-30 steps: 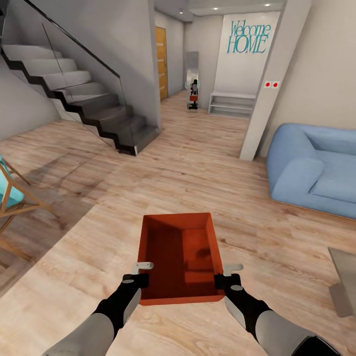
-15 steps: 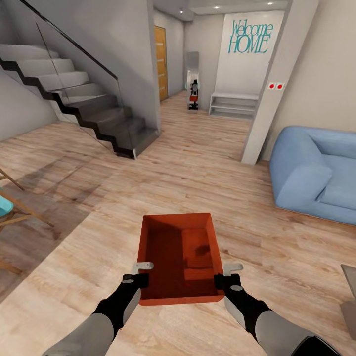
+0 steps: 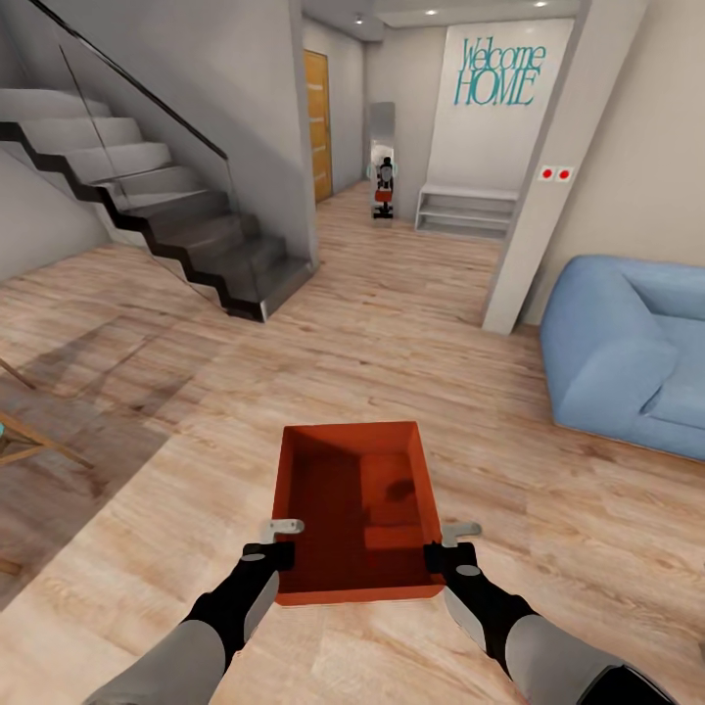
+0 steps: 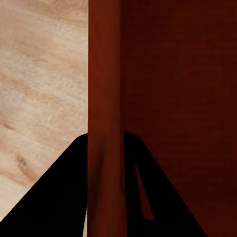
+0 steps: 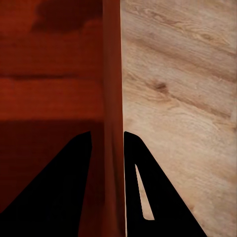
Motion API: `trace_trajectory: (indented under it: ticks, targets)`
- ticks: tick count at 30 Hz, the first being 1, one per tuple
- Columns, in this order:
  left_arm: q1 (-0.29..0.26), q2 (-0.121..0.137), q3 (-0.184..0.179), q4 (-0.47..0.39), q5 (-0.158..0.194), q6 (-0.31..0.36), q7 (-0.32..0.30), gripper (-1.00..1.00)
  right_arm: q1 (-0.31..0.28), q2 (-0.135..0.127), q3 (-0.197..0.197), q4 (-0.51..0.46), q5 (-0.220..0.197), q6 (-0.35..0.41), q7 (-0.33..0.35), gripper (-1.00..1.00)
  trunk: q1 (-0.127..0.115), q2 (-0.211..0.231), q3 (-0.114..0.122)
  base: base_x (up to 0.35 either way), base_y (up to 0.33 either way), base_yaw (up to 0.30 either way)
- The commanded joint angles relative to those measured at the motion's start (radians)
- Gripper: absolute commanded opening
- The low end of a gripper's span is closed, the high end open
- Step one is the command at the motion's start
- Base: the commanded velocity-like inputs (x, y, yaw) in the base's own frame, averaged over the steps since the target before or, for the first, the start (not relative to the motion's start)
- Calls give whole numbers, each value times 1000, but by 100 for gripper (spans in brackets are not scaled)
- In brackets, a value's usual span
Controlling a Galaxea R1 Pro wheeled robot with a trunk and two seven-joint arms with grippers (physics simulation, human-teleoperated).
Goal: Move the two storage containers from the living room to the garage. In the garage, place one container on the floor and stack the other container on top of it (either order is fine).
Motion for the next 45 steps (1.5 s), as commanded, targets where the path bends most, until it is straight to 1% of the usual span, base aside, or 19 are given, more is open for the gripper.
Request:
trace_trajectory:
  ticks: [1, 45]
  targets:
    - [0, 19, -22, 5, 28, 5, 11, -100, -2, -3, -2, -6, 6, -2, -8, -100, 1, -1, -1, 304, 0, 0]
    - [0, 19, -22, 6, 28, 5, 12, -100, -2, -3, -2, -6, 6, -7, -6, -100, 1, -1, -1, 304, 0, 0]
